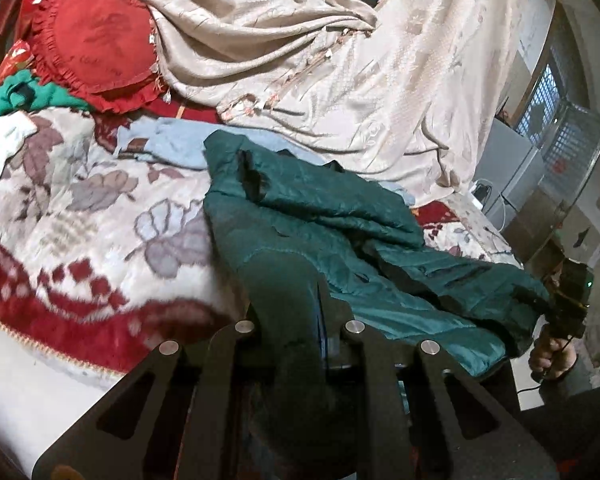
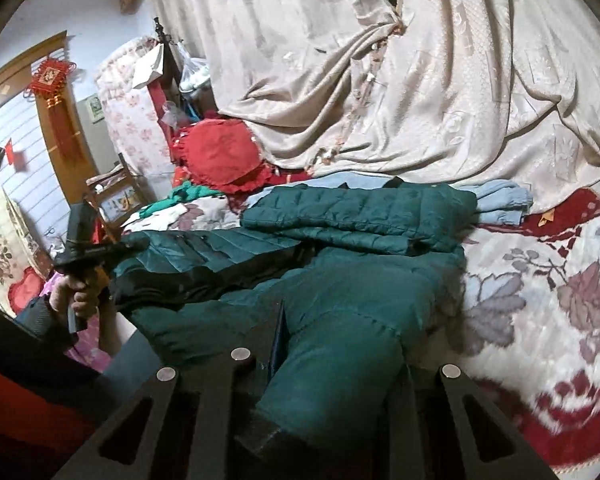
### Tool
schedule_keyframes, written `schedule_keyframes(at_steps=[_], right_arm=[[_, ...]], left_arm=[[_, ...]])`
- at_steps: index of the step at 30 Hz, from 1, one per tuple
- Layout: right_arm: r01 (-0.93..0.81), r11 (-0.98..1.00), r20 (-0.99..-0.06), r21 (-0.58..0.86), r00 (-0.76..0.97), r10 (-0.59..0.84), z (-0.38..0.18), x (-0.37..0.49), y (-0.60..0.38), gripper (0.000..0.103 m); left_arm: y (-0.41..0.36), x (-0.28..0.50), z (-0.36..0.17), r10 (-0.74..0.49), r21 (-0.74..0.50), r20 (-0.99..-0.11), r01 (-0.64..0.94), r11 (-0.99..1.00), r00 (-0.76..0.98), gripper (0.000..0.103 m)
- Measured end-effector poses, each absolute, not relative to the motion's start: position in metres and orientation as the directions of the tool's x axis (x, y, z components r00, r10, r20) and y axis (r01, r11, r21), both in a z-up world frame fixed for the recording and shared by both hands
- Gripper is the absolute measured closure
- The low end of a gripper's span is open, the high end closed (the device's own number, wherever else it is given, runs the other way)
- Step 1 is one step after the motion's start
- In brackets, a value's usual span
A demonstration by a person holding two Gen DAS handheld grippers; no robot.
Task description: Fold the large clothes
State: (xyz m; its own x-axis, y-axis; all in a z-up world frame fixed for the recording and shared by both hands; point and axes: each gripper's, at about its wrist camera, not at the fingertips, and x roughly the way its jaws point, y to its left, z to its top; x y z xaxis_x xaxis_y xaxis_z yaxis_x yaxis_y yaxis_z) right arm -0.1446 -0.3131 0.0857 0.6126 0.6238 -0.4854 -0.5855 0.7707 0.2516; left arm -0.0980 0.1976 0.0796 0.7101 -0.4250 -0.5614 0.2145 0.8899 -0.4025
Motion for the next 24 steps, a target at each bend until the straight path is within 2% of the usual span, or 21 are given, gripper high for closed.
schedule_keyframes(at_steps=[4,7,9,12,14,17,18,20,24], right_arm=[[-0.534,0.792,-0.522,0.295,0.604,0.602,0.075,-0.140,-0.314,0.082],[-0.509,0.796,-0.539,0.329,0.591,0.600,0.070,-0.136,-0.313,0.082],[-0.507,0.802,-0.540,0.317,0.599,0.592,0.071,-0.138,-0.311,0.082],[-0.506,0.802,-0.541,0.317,0.599,0.591,0.071,-0.140,-0.310,0.082],[-0.506,0.802,-0.535,0.317,0.603,0.592,0.071,-0.142,-0.310,0.082],[-0.513,0.806,-0.529,0.294,0.615,0.584,0.070,-0.146,-0.310,0.082],[-0.513,0.807,-0.524,0.292,0.620,0.584,0.070,-0.147,-0.310,0.082],[-0.503,0.812,-0.515,0.296,0.632,0.580,0.069,-0.146,-0.312,0.082],[-0.486,0.826,-0.495,0.286,0.663,0.562,0.077,-0.153,-0.319,0.083]], left_arm=[[0.192,-0.098,0.071,-0.398,-0.368,-0.587,0.206,0.907,0.705,0.086],[0.188,-0.096,0.063,-0.380,-0.359,-0.603,0.187,0.914,0.701,0.067],[0.188,-0.095,0.054,-0.399,-0.382,-0.614,0.185,0.905,0.681,0.037],[0.187,-0.095,0.036,-0.416,-0.411,-0.655,0.165,0.897,0.631,0.033],[0.188,-0.097,0.030,-0.414,-0.414,-0.670,0.153,0.897,0.617,0.034],[0.191,-0.105,0.035,-0.388,-0.401,-0.658,0.137,0.906,0.645,0.076],[0.193,-0.106,0.037,-0.394,-0.415,-0.649,0.131,0.900,0.650,0.086],[0.195,-0.107,0.041,-0.403,-0.436,-0.630,0.127,0.891,0.663,0.089],[0.183,-0.116,0.054,-0.397,-0.403,-0.625,0.158,0.901,0.672,0.092]])
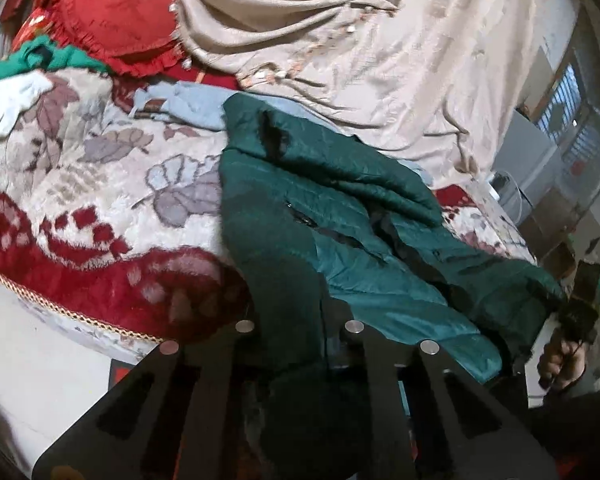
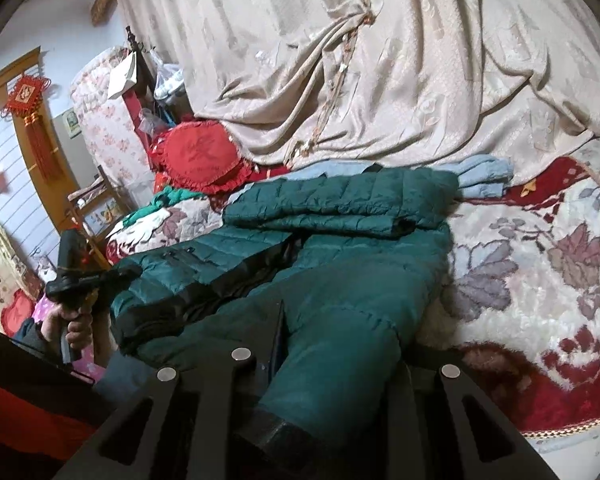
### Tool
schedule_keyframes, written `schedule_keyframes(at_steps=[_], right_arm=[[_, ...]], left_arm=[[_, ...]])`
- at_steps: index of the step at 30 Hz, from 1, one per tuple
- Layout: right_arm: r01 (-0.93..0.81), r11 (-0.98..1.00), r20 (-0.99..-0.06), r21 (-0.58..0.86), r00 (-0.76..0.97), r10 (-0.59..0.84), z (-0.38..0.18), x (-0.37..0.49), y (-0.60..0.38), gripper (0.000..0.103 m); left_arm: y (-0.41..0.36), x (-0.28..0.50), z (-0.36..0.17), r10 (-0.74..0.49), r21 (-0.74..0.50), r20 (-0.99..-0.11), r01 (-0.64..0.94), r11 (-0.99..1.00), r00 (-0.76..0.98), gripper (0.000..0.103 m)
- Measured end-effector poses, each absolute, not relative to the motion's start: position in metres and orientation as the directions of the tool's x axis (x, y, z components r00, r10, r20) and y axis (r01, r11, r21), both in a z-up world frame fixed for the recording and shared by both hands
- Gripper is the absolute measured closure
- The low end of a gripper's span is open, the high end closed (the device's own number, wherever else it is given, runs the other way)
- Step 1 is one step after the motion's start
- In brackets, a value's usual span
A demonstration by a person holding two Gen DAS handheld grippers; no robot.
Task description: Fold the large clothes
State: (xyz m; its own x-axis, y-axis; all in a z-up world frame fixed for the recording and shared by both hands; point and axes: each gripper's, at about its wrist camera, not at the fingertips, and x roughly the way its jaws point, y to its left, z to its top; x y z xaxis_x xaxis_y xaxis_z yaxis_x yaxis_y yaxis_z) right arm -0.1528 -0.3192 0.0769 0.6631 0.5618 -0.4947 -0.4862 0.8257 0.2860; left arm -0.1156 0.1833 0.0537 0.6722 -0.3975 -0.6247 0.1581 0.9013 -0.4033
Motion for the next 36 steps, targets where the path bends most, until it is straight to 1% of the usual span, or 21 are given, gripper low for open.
schedule_keyframes(at_steps=[4,6,8,11,14,17,20,23,25,28,30,32,34,36], right_arm=[[-0.476,0.825,-0.490,0.306,0.664,0.565,0.081,-0.154,-0.331,0.083],[-0.472,0.819,-0.474,0.327,0.668,0.574,0.083,-0.151,-0.334,0.083],[-0.477,0.823,-0.462,0.309,0.681,0.568,0.090,-0.147,-0.332,0.083],[-0.479,0.831,-0.430,0.284,0.711,0.557,0.101,-0.134,-0.331,0.083],[-0.453,0.846,-0.418,0.283,0.735,0.534,0.106,-0.113,-0.329,0.083],[-0.414,0.873,-0.414,0.256,0.770,0.486,0.111,-0.097,-0.320,0.083],[-0.398,0.888,-0.401,0.232,0.792,0.460,0.114,-0.089,-0.312,0.083],[-0.377,0.897,-0.398,0.231,0.805,0.440,0.106,-0.078,-0.309,0.083],[-0.340,0.906,-0.411,0.251,0.810,0.418,0.095,-0.068,-0.310,0.083],[-0.274,0.928,-0.428,0.254,0.828,0.362,0.080,-0.061,-0.311,0.083],[-0.240,0.944,-0.448,0.228,0.835,0.320,0.076,-0.059,-0.308,0.083],[-0.227,0.956,-0.448,0.185,0.847,0.287,0.077,-0.061,-0.302,0.083],[-0.223,0.964,-0.447,0.145,0.855,0.265,0.078,-0.064,-0.297,0.083],[-0.224,0.963,-0.442,0.148,0.857,0.267,0.077,-0.065,-0.298,0.083]], left_arm=[[0.184,-0.124,0.060,-0.430,-0.421,-0.609,0.188,0.887,0.666,0.091],[0.189,-0.123,0.063,-0.451,-0.467,-0.580,0.178,0.867,0.678,0.091],[0.190,-0.120,0.070,-0.450,-0.478,-0.551,0.175,0.861,0.703,0.091],[0.182,-0.108,0.086,-0.398,-0.422,-0.518,0.179,0.889,0.757,0.091],[0.175,-0.090,0.094,-0.339,-0.376,-0.505,0.151,0.914,0.794,0.090],[0.170,-0.074,0.099,-0.286,-0.349,-0.496,0.113,0.930,0.820,0.090],[0.170,-0.061,0.100,-0.267,-0.361,-0.494,0.084,0.929,0.828,0.090],[0.166,-0.045,0.095,-0.207,-0.325,-0.536,0.026,0.945,0.819,0.089],[0.159,-0.037,0.088,-0.145,-0.286,-0.584,-0.035,0.958,0.799,0.089],[0.145,-0.034,0.080,-0.047,-0.188,-0.621,-0.091,0.978,0.783,0.089],[0.138,-0.034,0.076,-0.004,-0.140,-0.633,-0.109,0.984,0.774,0.089],[0.133,-0.033,0.073,0.033,-0.102,-0.641,-0.128,0.987,0.767,0.089],[0.133,-0.032,0.071,0.044,-0.096,-0.644,-0.137,0.986,0.764,0.089],[0.135,-0.032,0.070,0.041,-0.106,-0.650,-0.144,0.984,0.759,0.089]])
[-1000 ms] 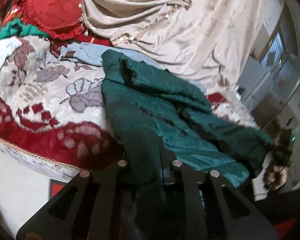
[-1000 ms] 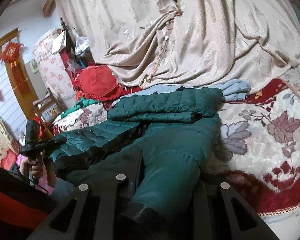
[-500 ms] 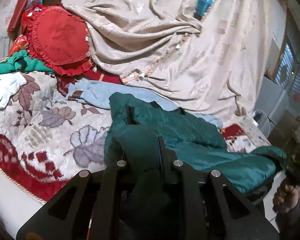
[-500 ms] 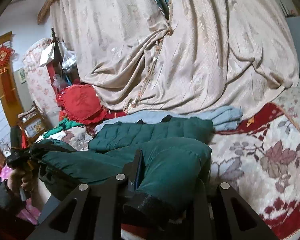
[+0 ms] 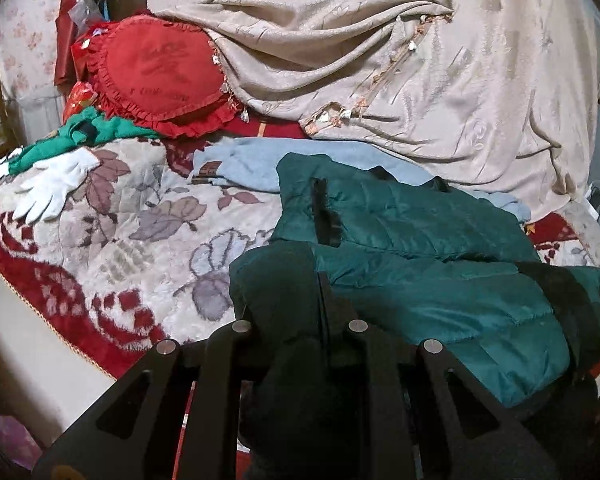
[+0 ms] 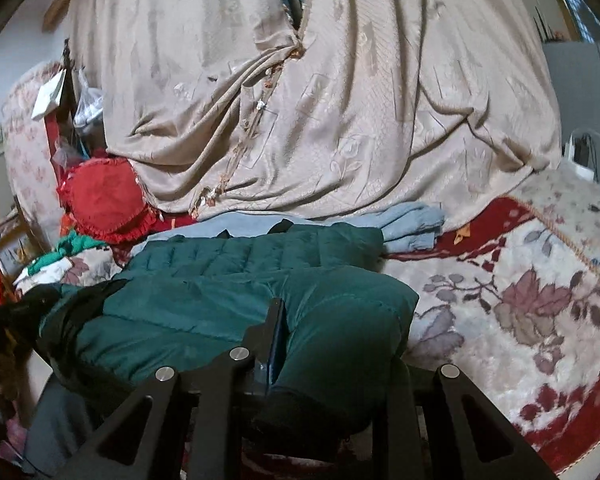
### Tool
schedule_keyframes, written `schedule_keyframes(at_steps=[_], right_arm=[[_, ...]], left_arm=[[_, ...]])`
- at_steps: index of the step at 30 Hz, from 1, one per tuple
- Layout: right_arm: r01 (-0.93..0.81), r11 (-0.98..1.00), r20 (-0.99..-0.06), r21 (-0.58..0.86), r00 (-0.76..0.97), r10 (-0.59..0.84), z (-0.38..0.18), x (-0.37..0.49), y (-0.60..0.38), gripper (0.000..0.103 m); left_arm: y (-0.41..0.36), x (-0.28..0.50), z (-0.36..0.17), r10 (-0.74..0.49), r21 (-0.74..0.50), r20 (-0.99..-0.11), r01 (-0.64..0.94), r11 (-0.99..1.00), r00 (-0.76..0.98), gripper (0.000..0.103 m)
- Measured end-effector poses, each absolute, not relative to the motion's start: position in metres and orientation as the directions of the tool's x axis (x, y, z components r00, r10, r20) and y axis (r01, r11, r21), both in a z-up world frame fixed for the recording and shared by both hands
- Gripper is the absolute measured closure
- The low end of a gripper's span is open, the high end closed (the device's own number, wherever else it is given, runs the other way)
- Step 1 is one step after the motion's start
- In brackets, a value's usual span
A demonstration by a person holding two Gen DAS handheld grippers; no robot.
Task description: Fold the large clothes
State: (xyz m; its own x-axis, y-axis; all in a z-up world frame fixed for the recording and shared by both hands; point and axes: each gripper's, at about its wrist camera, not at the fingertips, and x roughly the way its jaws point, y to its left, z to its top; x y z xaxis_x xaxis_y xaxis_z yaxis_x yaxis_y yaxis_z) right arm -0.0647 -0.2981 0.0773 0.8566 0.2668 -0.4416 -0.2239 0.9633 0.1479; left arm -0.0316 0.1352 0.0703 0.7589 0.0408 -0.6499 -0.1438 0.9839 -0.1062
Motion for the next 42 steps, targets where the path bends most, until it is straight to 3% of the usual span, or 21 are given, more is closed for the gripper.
schedule_keyframes(at_steps=[5,18,29,36,42], right_arm=[[-0.227,0.956,-0.438,0.186,0.852,0.287,0.075,-0.063,-0.304,0.083],[-0.227,0.969,-0.408,0.093,0.879,0.245,0.084,-0.079,-0.289,0.083],[-0.274,0.962,-0.317,-0.001,0.912,0.259,0.113,-0.158,-0.280,0.084],[-0.292,0.956,-0.268,0.001,0.922,0.281,0.134,-0.178,-0.281,0.084],[-0.285,0.957,-0.319,0.052,0.903,0.287,0.127,-0.144,-0.280,0.084]], left_arm=[[0.134,-0.033,0.072,0.035,-0.105,-0.655,-0.136,0.985,0.755,0.088],[0.136,-0.036,0.072,0.015,-0.125,-0.666,-0.132,0.983,0.746,0.088],[0.163,-0.100,0.083,-0.063,-0.195,-0.598,-0.068,0.978,0.799,0.089],[0.159,-0.136,0.117,-0.012,-0.145,-0.514,-0.072,0.987,0.858,0.089],[0.161,-0.117,0.112,-0.024,-0.163,-0.529,-0.074,0.984,0.848,0.089]])
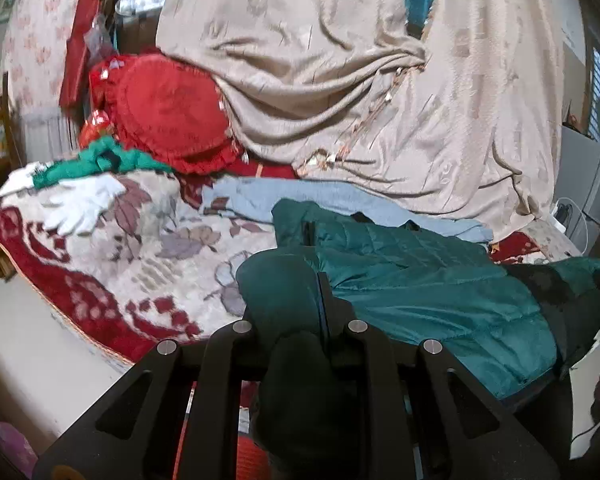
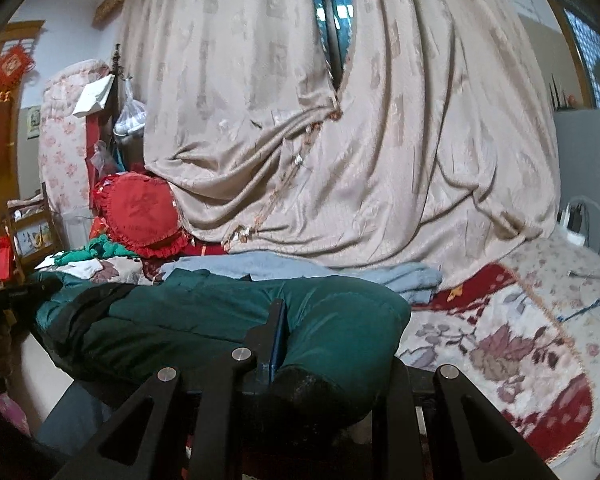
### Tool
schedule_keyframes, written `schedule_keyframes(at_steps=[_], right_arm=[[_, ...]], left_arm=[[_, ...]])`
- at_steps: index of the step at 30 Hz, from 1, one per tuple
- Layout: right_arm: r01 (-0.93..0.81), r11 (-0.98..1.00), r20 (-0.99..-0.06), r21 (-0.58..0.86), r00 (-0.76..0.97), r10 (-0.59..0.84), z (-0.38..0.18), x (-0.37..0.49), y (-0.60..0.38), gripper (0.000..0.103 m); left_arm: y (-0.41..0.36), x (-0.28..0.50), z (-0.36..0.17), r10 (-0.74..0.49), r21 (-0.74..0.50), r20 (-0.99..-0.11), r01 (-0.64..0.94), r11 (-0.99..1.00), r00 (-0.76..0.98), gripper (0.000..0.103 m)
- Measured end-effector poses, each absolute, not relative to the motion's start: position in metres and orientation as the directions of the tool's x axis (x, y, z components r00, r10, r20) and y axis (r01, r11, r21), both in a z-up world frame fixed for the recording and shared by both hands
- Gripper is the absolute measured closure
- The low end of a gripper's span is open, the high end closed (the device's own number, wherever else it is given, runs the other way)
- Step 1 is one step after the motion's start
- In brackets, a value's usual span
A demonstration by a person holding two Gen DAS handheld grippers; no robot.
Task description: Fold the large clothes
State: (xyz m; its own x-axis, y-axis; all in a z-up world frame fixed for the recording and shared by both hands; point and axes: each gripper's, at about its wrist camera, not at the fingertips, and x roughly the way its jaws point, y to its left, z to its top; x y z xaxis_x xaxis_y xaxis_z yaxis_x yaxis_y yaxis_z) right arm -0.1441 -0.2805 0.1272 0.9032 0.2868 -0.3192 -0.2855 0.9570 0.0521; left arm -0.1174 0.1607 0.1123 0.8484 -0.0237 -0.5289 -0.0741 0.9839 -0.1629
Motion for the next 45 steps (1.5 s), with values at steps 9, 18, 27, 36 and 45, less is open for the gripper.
schedule_keyframes(at_steps=[9,18,27,36,45], right_arm=[[-0.214,0.965,-0.347,0.150,0.903,0.254,0.124,-0.079,-0.286,0.084],[-0.154,0.968,-0.347,0.196,0.913,0.215,0.128,-0.024,-0.296,0.084],[-0.135,0.973,-0.399,0.190,0.894,0.202,0.109,0.043,-0.285,0.084],[-0.069,0.957,-0.534,0.280,0.818,0.215,0.066,0.133,-0.283,0.083],[-0.059,0.964,-0.619,0.261,0.755,0.214,0.026,0.184,-0.272,0.084]], left_arm=[[0.156,-0.063,0.133,-0.083,-0.205,-0.486,-0.021,0.979,0.870,0.089],[0.153,-0.005,0.162,-0.150,-0.261,-0.424,0.038,0.964,0.893,0.089],[0.165,0.076,0.143,-0.168,-0.333,-0.457,0.007,0.943,0.874,0.088],[0.170,0.160,0.064,-0.042,-0.236,-0.613,-0.132,0.963,0.789,0.085],[0.184,0.179,0.014,-0.056,-0.307,-0.645,-0.192,0.932,0.762,0.083]])
